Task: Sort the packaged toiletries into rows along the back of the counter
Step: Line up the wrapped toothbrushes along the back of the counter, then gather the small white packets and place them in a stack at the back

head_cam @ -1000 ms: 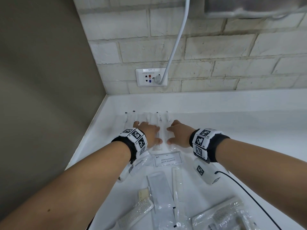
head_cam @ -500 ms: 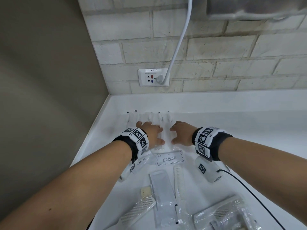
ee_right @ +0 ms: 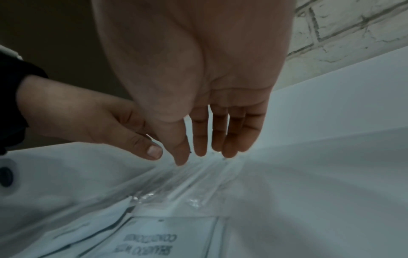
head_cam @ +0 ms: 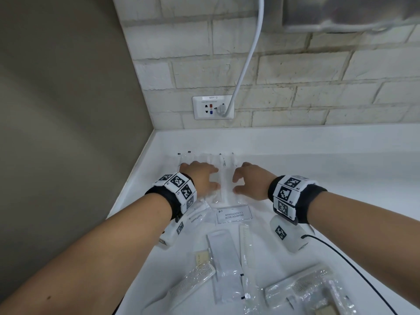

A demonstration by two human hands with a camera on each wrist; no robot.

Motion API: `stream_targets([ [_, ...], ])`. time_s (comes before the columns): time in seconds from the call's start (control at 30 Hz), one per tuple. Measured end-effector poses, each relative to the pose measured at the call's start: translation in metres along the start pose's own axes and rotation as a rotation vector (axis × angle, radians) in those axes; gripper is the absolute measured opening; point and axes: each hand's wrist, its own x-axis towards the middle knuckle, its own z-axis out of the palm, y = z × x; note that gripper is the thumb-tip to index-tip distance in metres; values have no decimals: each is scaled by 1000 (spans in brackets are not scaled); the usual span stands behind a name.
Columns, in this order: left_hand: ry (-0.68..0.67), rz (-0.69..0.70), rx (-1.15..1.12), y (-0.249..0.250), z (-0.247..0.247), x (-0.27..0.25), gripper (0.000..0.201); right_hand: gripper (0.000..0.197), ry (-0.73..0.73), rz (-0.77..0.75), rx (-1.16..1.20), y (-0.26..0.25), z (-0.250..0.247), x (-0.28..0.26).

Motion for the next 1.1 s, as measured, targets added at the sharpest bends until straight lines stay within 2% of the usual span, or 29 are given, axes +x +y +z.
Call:
stream_targets([
  [0.07,65,-9,-107,-7,-2,-14,40,19,8,-62,35,-8,-2,-14],
  [0.17,90,-61,-232,-15,5,-43,13,16,-155,-134,15,-24,2,-40],
  [0.23,31,-106,-209,-18,15,-64,9,20,-251,-144,-86,-31,10,-54],
  [0.3,-67,-109,-157,-19,29,-82,7,26,-259,-127,-166,-34,19,-65],
  [0.4,-100,-91,-163,-15,42,-103,9,31,-196,-95,-166,-36,27,-81],
  [0.47,-81,-88,-225,-10,46,-114,25,39,-171,-63,-165,-36,32,-90],
  [0.6,-13,-106,-286,0,57,-128,30,47,-159,-1,-188,-29,45,-104],
  [0.73,-79,-184,-255,2,61,-132,59,43,-69,66,-146,-21,47,-113],
  [0.9,-45,-186,-116,-5,55,-139,46,45,-64,99,-139,-21,46,-115],
  [1.0,60,-137,-214,-1,57,-138,45,53,-61,126,-172,-24,44,-114],
  [1.1,94,-4,-328,26,50,-143,34,41,-60,112,-194,-28,39,-112],
])
